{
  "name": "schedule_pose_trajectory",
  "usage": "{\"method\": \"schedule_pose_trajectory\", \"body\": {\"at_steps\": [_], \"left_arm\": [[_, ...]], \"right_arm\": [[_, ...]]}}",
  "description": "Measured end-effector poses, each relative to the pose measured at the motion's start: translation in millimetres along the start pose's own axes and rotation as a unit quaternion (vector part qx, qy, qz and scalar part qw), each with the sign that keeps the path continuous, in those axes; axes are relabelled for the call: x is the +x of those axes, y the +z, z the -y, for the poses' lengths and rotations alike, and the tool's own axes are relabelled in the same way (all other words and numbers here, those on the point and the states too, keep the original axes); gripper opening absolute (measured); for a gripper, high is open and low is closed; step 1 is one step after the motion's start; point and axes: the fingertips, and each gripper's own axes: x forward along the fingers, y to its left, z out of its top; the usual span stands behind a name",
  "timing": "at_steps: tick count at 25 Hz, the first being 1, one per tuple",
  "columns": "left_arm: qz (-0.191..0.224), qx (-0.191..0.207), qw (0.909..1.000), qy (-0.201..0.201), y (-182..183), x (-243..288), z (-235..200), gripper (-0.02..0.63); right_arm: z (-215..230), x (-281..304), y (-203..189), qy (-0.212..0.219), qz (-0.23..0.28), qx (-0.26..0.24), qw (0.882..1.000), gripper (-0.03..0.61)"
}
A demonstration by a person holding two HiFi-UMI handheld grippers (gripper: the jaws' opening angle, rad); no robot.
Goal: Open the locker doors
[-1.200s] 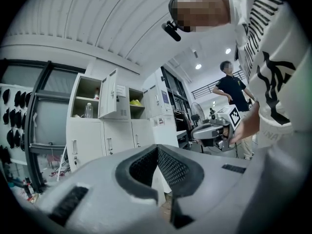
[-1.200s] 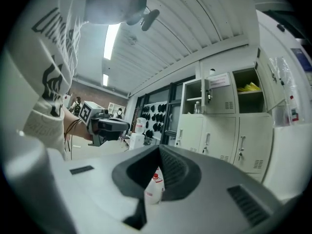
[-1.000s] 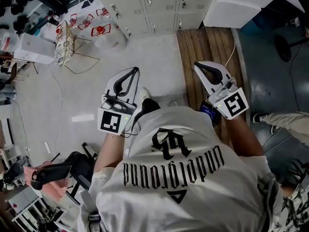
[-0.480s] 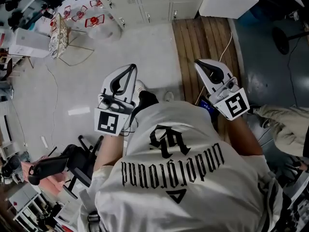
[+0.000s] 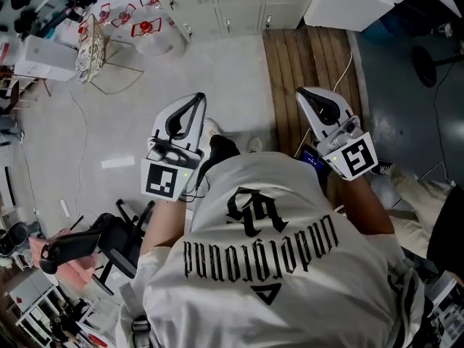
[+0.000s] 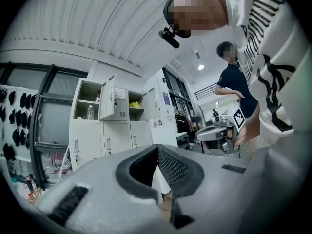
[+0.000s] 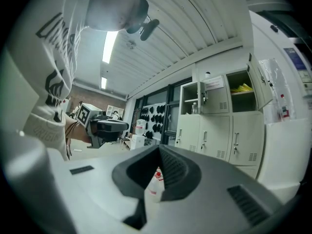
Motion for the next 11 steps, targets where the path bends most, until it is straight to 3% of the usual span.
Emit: {"method": "schedule_pose_trajectory", "body": {"at_steps": [6,11], "left_arm": [[0.002,0.001,1.0000,0.000,1,2,-9,0.008],[0.001,-0.003,1.0000,-0.005,-1,7,-10,0.006]], "right_arm": [[0,10,2,0.006,0.001,0.001,1.000,0.005],[9,14,7,-0.001,0.032,-0.020,0.999,0.005]]}}
